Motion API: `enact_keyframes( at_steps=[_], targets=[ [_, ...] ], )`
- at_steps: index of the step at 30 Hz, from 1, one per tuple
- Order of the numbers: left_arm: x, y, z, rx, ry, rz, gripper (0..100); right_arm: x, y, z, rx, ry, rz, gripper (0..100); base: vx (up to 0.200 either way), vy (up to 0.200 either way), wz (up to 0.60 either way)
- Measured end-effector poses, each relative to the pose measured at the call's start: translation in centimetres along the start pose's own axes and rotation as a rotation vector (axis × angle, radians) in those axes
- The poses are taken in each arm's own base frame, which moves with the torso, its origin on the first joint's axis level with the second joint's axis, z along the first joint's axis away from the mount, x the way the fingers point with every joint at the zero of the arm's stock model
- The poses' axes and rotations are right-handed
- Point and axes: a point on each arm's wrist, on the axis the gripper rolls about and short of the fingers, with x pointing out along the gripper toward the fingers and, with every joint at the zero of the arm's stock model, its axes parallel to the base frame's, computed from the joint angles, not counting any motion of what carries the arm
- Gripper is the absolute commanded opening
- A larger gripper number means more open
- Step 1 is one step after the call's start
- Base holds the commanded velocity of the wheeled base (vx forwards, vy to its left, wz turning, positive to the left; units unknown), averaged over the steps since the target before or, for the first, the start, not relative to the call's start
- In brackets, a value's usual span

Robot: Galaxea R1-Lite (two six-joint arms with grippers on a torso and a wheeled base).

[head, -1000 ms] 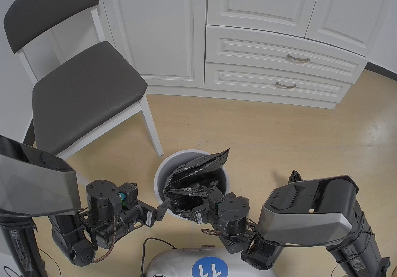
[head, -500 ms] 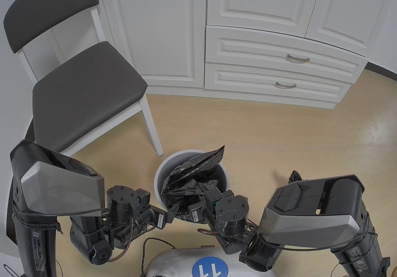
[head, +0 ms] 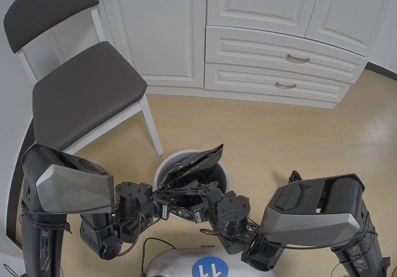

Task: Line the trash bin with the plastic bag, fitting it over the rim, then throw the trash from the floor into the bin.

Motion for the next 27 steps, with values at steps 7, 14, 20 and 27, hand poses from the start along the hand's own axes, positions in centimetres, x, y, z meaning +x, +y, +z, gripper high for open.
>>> enact_keyframes(
  at_steps=[7, 14, 20, 27],
  targets=[
    [0.0, 0.6, 0.2, -0.008, -0.002, 0.021, 0, -0.2, -1.5, -0.7, -0.067, 0.070, -0.029, 0, 0.000, 0.000, 0.00],
    [-0.9, 1.9, 0.4, 0.033, 0.011, 0.054, 0, -0.9, -3.8, -0.7, -0.158, 0.146, -0.078, 0, 0.000, 0.000, 0.00],
    [-1.4, 2.2, 0.5, 0.045, 0.019, 0.055, 0, -1.3, -5.0, -0.8, -0.235, 0.181, -0.141, 0, 0.000, 0.000, 0.00],
    [-1.8, 2.2, 0.3, 0.054, 0.031, 0.045, 0, -2.1, -5.9, -1.6, -0.310, 0.231, -0.157, 0, 0.000, 0.000, 0.00]
  ],
)
